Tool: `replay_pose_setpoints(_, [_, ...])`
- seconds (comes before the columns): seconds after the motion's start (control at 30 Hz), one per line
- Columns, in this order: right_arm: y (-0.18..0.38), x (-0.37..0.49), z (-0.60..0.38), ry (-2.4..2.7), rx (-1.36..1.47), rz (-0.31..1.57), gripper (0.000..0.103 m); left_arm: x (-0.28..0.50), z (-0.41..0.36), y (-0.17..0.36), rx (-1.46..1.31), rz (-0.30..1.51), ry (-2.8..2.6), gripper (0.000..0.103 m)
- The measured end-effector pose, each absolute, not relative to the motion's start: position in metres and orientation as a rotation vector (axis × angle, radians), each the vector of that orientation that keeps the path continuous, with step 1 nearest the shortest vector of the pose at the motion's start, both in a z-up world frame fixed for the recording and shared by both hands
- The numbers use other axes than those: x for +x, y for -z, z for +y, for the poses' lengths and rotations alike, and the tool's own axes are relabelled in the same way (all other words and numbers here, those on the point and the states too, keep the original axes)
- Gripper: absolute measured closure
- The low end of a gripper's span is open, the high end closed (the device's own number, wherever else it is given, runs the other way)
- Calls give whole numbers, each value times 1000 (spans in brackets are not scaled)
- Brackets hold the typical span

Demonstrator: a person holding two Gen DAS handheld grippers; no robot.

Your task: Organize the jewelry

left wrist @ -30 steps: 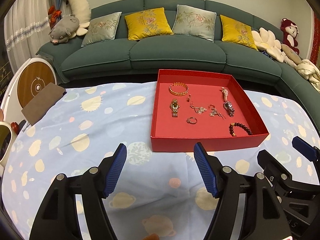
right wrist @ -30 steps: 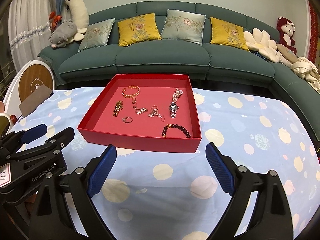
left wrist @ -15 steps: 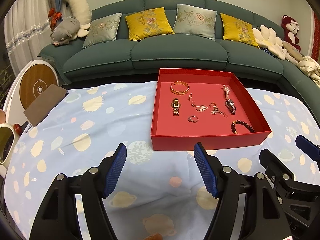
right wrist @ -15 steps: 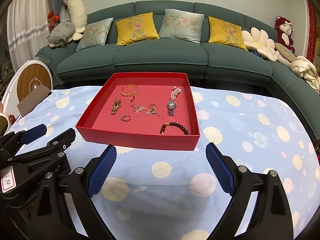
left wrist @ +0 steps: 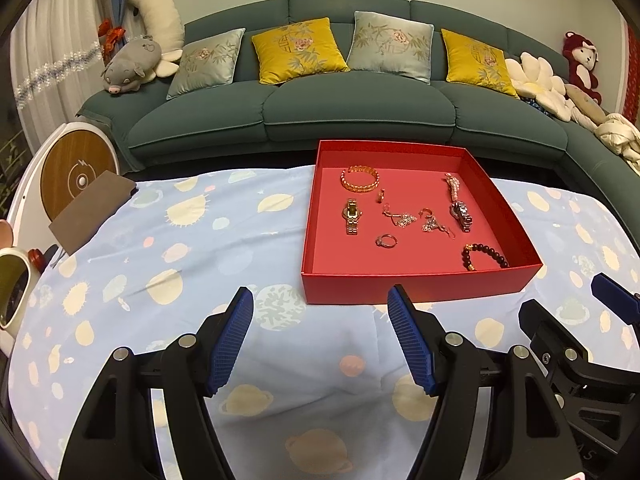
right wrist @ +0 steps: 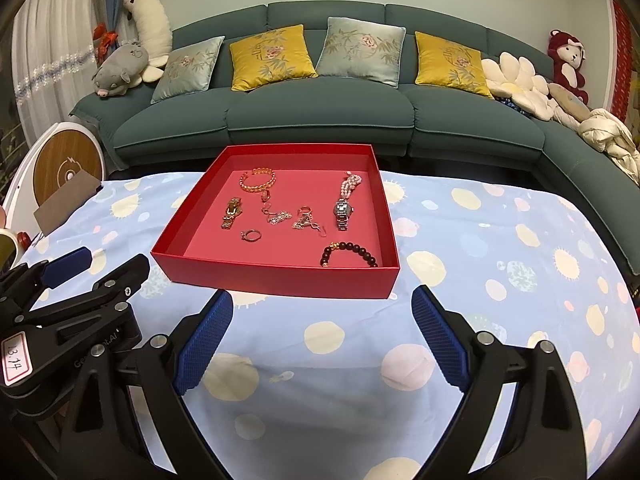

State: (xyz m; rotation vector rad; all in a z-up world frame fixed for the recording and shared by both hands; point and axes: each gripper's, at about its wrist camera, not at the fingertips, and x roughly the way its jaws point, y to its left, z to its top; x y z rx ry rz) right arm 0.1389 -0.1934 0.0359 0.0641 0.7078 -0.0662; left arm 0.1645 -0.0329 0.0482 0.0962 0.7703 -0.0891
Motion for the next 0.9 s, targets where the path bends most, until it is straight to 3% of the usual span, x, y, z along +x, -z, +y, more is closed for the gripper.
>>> replay_pose_setpoints(0.9, [-34,137,-196,76,78,707,15,166,-34,-49,97,763,82,37])
